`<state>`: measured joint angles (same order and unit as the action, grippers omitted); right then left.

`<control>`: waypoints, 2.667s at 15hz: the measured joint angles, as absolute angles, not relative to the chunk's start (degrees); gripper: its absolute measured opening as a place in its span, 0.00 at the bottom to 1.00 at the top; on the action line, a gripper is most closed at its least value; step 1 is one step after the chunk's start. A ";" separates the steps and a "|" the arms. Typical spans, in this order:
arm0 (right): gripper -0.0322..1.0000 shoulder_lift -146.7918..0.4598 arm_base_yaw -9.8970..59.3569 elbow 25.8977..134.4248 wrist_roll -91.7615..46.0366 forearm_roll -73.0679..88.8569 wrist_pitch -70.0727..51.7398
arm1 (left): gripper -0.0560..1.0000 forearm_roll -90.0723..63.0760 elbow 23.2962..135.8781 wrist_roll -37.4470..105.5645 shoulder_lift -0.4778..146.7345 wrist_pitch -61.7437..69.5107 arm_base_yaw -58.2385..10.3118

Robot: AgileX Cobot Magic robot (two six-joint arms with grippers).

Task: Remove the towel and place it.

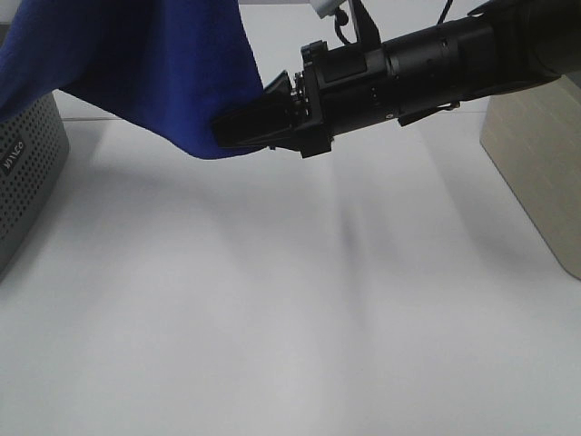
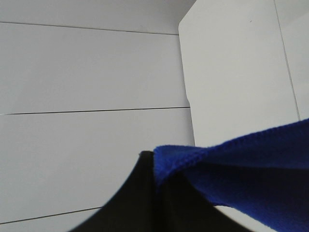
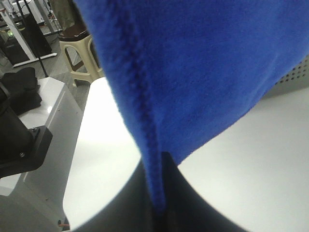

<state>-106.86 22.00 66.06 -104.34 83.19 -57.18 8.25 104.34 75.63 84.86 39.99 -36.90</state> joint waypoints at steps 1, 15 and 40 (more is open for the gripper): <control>0.05 -106.17 22.00 66.06 -100.84 81.36 -56.89 | 0.05 8.25 104.34 75.57 84.86 40.34 -36.90; 0.05 -71.33 22.00 74.08 -36.15 12.95 -33.92 | 0.05 8.14 104.34 48.24 86.80 19.82 -36.90; 0.05 -71.68 22.00 84.00 -30.94 -2.06 -27.50 | 0.05 13.35 104.45 33.86 87.55 28.19 -32.09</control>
<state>-71.68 22.00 84.00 -30.94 -2.06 -27.50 13.35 104.45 33.86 87.55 28.19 -32.09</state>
